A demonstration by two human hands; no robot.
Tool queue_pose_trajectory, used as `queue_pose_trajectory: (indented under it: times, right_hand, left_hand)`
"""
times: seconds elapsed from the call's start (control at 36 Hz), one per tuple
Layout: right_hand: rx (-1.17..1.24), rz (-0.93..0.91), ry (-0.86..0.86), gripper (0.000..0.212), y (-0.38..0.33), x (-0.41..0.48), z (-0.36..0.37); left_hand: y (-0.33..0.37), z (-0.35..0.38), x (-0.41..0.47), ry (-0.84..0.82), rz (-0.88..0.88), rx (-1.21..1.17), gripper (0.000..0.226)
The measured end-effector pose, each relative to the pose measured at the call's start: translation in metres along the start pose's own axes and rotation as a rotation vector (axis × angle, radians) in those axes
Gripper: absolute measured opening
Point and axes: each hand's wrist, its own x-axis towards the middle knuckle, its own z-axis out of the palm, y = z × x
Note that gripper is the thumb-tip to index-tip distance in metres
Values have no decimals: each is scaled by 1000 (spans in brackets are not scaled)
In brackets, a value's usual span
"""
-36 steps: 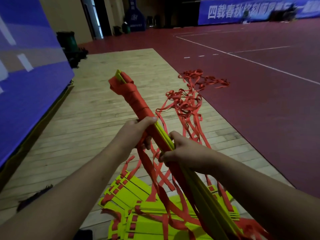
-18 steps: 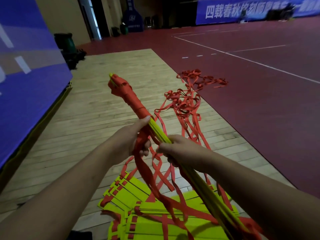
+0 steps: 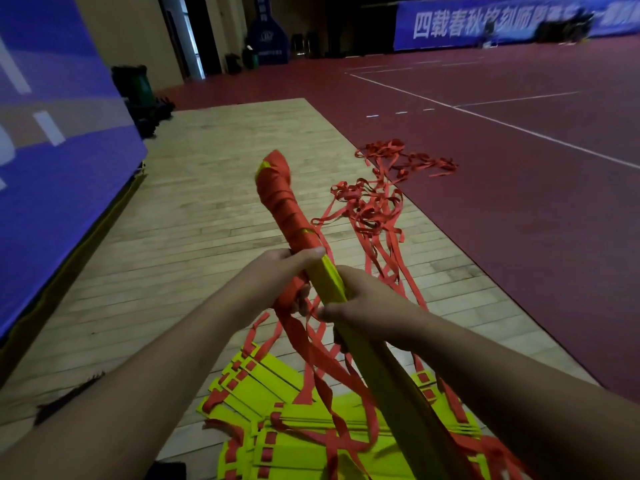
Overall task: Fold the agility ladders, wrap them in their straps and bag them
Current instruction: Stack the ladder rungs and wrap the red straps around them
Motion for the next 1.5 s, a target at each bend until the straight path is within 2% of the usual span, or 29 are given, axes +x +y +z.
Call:
queue_pose_trajectory:
  times: [0.06, 0.11, 0.19, 0.28, 0.33, 0.44, 0.53, 0.61, 0.69, 0.78, 0.92, 1.08, 1.14, 1.25, 1.33, 1.42, 1.5]
  right_hand:
    - [-178, -78, 27, 29, -2, 2, 5]
    - [-222, -118, 41, 25, -6, 1, 6]
    - [-81, -102, 72, 34, -11, 0, 2]
    - [108, 2, 126, 43, -8, 5, -5]
    - [252, 69, 51, 45, -5, 4, -11]
    - [315, 114, -164, 40, -4, -7, -14]
    - [465, 83, -222, 34, -5, -9, -13]
    - [592, 66, -242, 36, -1, -9, -13]
    - [475, 64, -183, 34, 4, -6, -14]
    - [338, 67, -117, 33, 4, -5, -14]
    - [77, 6, -134, 35, -2, -5, -10]
    - [123, 33, -105, 34, -2, 2, -9]
    - [200, 95, -146, 37, -2, 4, -10]
    - [216, 179, -201, 17, -3, 3, -6]
    - [159, 139, -173, 22, -2, 4, -3]
    - [98, 119, -137, 23, 1, 4, -2]
    - [-102, 88, -83, 16, 4, 3, 2]
  left_hand:
    - [-2, 3, 1, 87, 13, 10, 39]
    - [-1, 3, 2, 188, 26, -57, 36]
    - [4, -4, 2, 280, 23, -233, 35]
    - [6, -10, 2, 258, 45, -414, 31]
    - [10, -13, 1, 236, 72, -554, 24]
    - [13, -22, 0, 205, 129, -670, 20]
    - [10, -29, 1, 159, 110, -633, 22]
    - [7, -35, 5, 100, 5, -412, 32]
    - [2, -37, 6, 50, -97, -223, 45]
    - [-4, -28, 6, 99, -48, -76, 52]
    - [-7, -18, 8, 227, 23, -176, 44]
    - [-6, -22, 11, 311, 74, -200, 41]
    - [-6, -21, 10, 290, 75, -227, 39]
    - [-6, -18, 9, 235, 67, -287, 41]
    - [-3, -20, 9, 151, 45, -300, 46]
    - [-1, -25, 8, 63, -14, -200, 52]
    - [-2, -26, 7, 49, -67, -114, 61]
